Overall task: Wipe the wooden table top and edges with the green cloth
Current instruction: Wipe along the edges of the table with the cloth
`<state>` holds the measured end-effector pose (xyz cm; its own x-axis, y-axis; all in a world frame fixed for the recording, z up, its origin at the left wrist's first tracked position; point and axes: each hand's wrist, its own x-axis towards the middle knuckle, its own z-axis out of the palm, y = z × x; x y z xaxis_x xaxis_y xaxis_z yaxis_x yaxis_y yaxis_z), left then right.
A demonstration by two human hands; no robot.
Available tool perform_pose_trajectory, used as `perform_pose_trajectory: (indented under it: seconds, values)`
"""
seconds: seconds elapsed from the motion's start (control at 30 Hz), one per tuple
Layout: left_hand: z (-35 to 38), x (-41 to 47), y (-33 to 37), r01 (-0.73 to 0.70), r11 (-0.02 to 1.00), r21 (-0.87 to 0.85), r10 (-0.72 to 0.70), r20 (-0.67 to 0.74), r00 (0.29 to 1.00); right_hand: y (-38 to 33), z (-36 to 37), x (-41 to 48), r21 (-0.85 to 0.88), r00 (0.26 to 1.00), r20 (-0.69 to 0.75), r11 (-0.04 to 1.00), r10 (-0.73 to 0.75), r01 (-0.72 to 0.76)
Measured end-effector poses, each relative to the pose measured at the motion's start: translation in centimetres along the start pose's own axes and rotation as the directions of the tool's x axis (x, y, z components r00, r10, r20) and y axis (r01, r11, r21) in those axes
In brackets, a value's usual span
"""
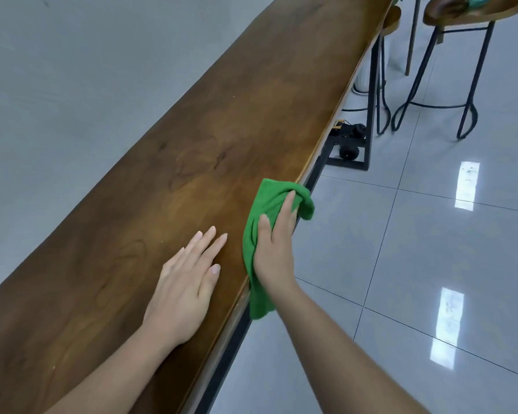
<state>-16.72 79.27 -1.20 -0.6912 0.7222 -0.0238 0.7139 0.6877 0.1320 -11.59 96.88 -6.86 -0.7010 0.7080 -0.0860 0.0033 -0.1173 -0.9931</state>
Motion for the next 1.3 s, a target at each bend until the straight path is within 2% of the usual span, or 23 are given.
perform_pose_trajectory:
  seconds: [0.13,0.27,0.37,0.5,0.6,0.67,0.83,0.9,1.1,1.2,1.3]
  values:
    - [-0.4,0.1,0.7,0.033,0.999,-0.018,-0.033,0.004,0.999,-1.9,-3.5,11.0,-0.045,0.998,-0.068,0.999,-0.005,0.002]
    - [-0.5,0.1,0.8,0.037,0.999,-0.030,-0.037,0.003,0.999,-2.5,-4.4,13.6,-0.014,0.997,-0.072,1.000,0.017,-0.018]
    - [-0.3,0.1,0.5,0.027,0.999,-0.031,-0.028,-0.015,1.000,-1.5,-2.4,8.3,0.001,0.998,-0.050,1.000,0.028,-0.028]
    - [0.2,0.1,0.0,-0.012,1.000,-0.015,0.011,-0.058,0.998,1.1,1.6,-4.9,0.068,0.998,0.017,0.996,-0.056,0.054]
    - [0.6,0.1,-0.5,-0.035,0.999,-0.004,0.035,-0.064,0.997,2.4,4.2,-12.7,0.121,0.997,0.059,0.991,0.045,-0.052]
    - [0.8,0.2,-0.7,-0.044,0.999,0.001,0.044,-0.066,0.997,2.2,4.9,-14.2,0.087,0.993,0.068,0.991,0.097,-0.103]
    - [0.9,0.2,-0.8,-0.039,0.999,-0.018,0.037,-0.080,0.996,2.1,3.2,-9.3,0.066,0.994,0.036,0.993,-0.099,0.096]
    - [0.8,0.2,-0.6,-0.029,0.999,-0.021,0.027,-0.079,0.997,1.7,2.0,-5.4,0.052,0.991,0.023,0.990,-0.132,0.131]
    - [0.1,-0.2,0.4,0.030,0.999,-0.028,-0.030,-0.021,0.999,-0.2,-1.4,4.6,-0.008,0.998,-0.013,0.998,-0.069,0.069]
    - [-0.2,-1.4,0.4,0.070,0.996,-0.051,-0.070,0.000,0.998,-0.4,-1.3,4.4,0.003,0.998,-0.023,0.998,-0.065,0.066]
    - [-0.2,-4.8,-0.3,0.078,0.994,-0.076,-0.079,-0.007,0.997,0.0,-0.1,0.6,0.025,0.999,-0.019,0.999,-0.036,0.037]
